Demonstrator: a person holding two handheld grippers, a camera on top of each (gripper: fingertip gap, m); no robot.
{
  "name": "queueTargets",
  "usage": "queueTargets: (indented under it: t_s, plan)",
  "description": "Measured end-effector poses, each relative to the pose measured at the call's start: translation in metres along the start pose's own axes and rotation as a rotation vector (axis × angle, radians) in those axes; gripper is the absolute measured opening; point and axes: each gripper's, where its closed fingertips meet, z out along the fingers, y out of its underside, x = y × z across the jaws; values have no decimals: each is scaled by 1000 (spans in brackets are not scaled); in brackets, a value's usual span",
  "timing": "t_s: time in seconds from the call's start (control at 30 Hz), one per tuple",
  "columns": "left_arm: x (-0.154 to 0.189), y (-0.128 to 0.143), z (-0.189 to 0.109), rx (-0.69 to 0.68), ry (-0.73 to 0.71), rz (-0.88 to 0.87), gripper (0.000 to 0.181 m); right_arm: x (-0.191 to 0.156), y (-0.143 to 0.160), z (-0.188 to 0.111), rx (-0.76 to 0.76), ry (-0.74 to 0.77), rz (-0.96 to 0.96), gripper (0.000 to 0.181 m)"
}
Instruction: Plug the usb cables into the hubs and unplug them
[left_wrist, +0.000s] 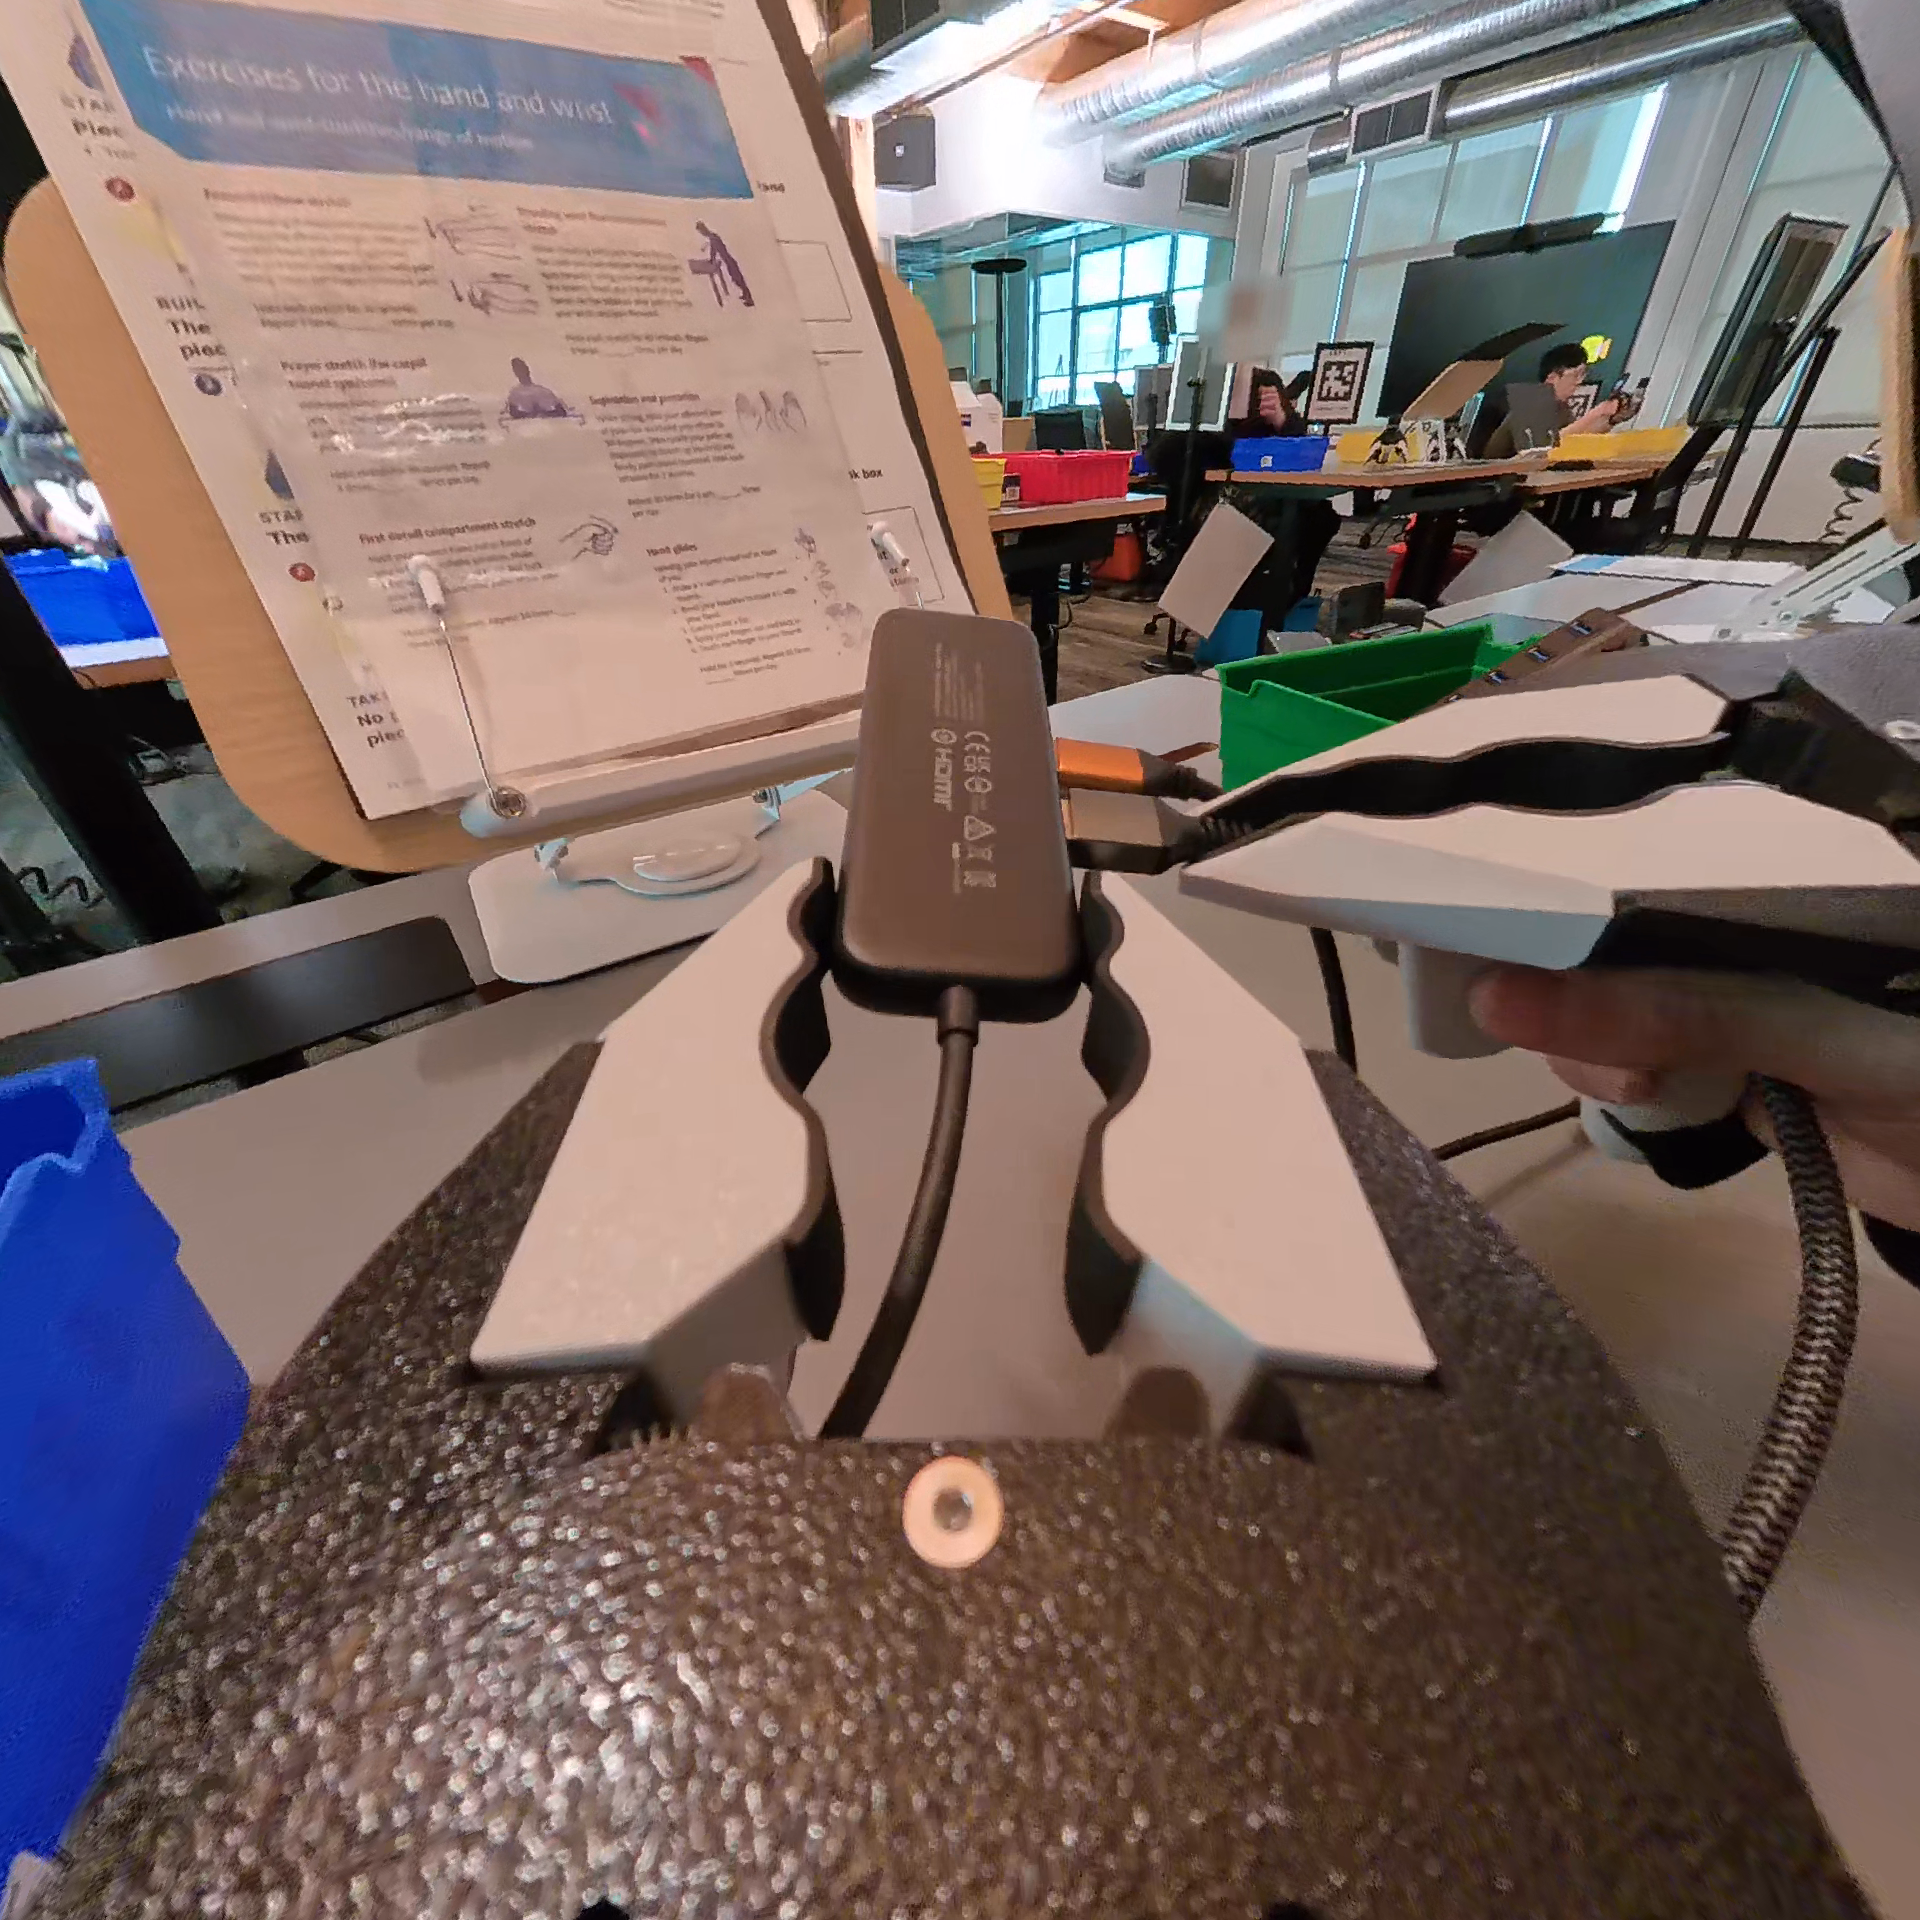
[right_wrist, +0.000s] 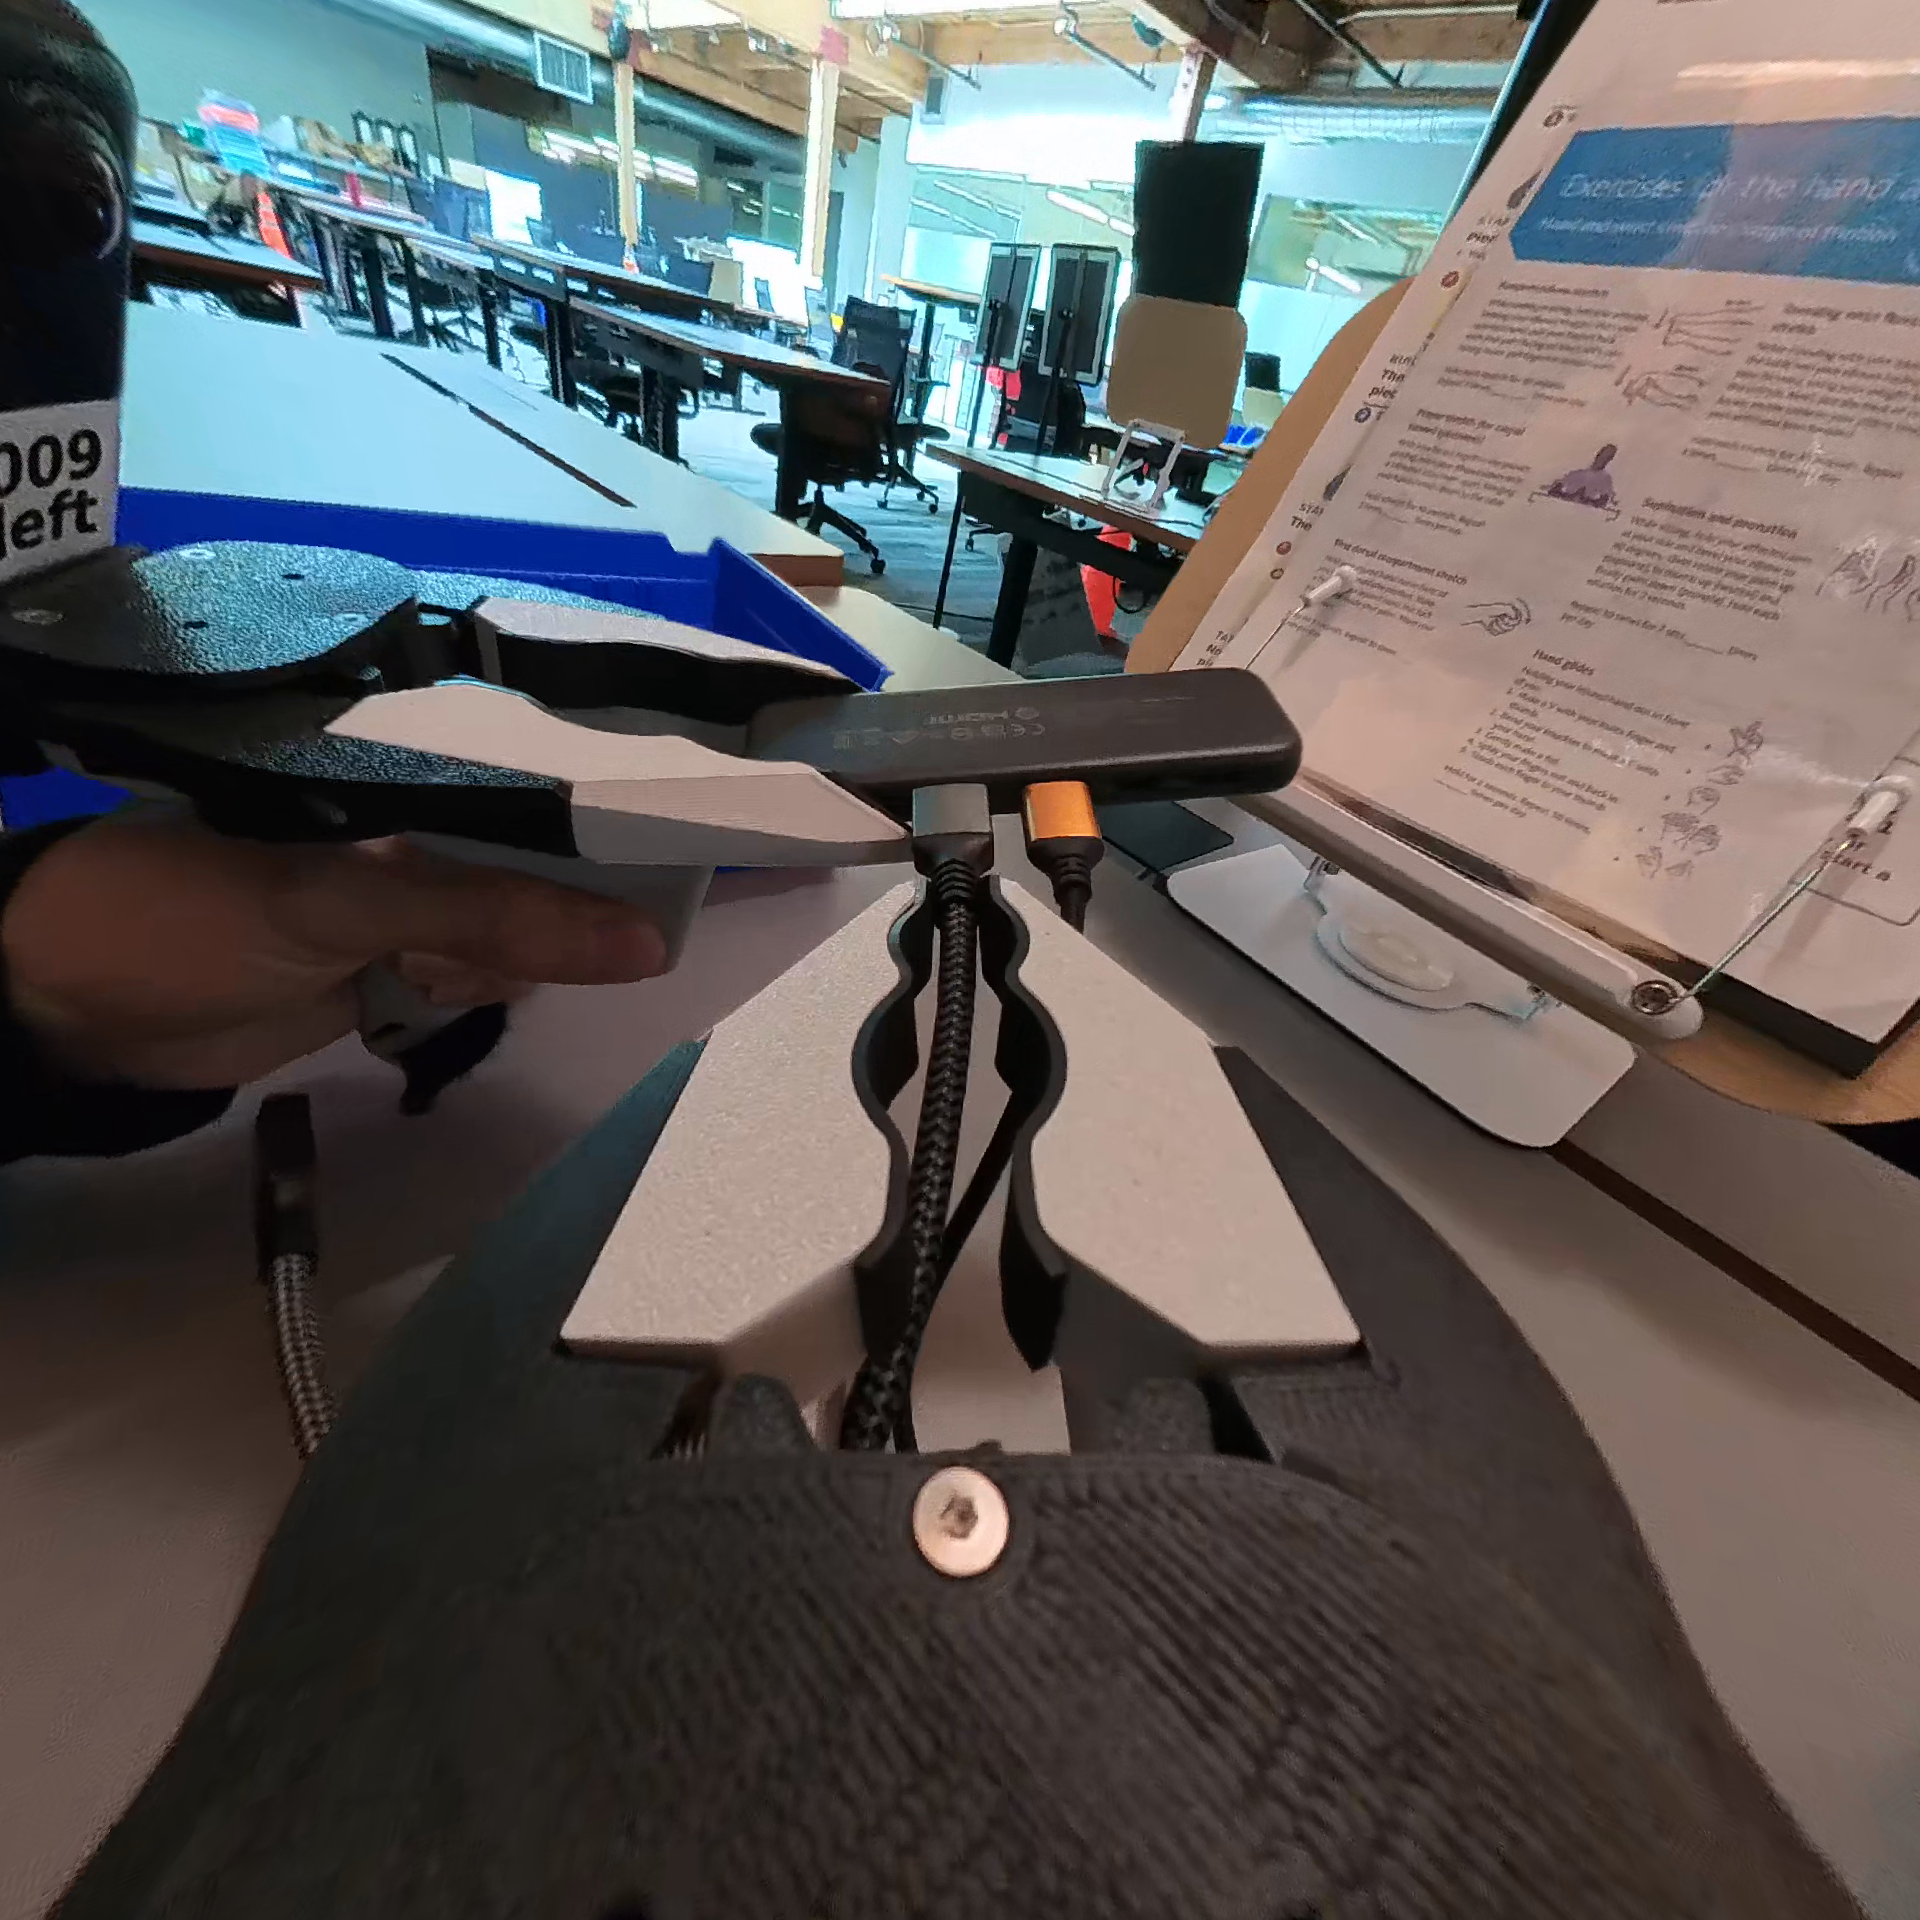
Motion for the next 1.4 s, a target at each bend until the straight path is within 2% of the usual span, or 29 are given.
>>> queueTargets:
  t_s: [0.2,0.33,0.53,0.57,0.6,0.67,0.73,0.83,0.93,1.07,1.17,1.23,1.33,1.4]
  plan:
    - [9,-11,0,19,6,43,45,2,-7,-11,12,-49,79,7]
    - [16,-12,0,13,22,75,45,2,-6,-20,-53,-23,-48,7]
    - [25,-14,-1,3,33,140,45,1,-3,-30,-72,-13,-27,7]
    - [15,-17,-2,11,-29,141,45,1,-3,-32,-71,-21,6,7]
    - [-18,-25,-10,45,-175,125,45,5,5,-38,-107,-3,-3,7]
    - [-60,-37,-26,87,-174,-90,45,24,10,-56,-106,75,-8,7]
    - [-62,-45,-32,122,-169,-26,45,20,-16,-68,34,7,90,7]
    - [-36,-43,-27,115,-114,36,45,40,-55,-88,72,125,-119,8]
    - [-21,-40,-24,116,-81,86,45,76,-100,-128,111,268,-293,7]
    - [-18,-37,-22,112,-56,50,45,146,-122,-183,7,476,-495,7]
    - [-21,-34,-23,105,-63,42,45,187,-117,-223,-74,596,-592,8]
    - [-22,-33,-23,105,-56,19,45,205,-101,-244,-129,637,-615,7]
    - [-23,-31,-22,101,-56,11,45,213,-57,-255,-185,611,-526,7]
    - [-22,-31,-22,105,-45,8,45,216,-25,-255,-240,618,-549,7]
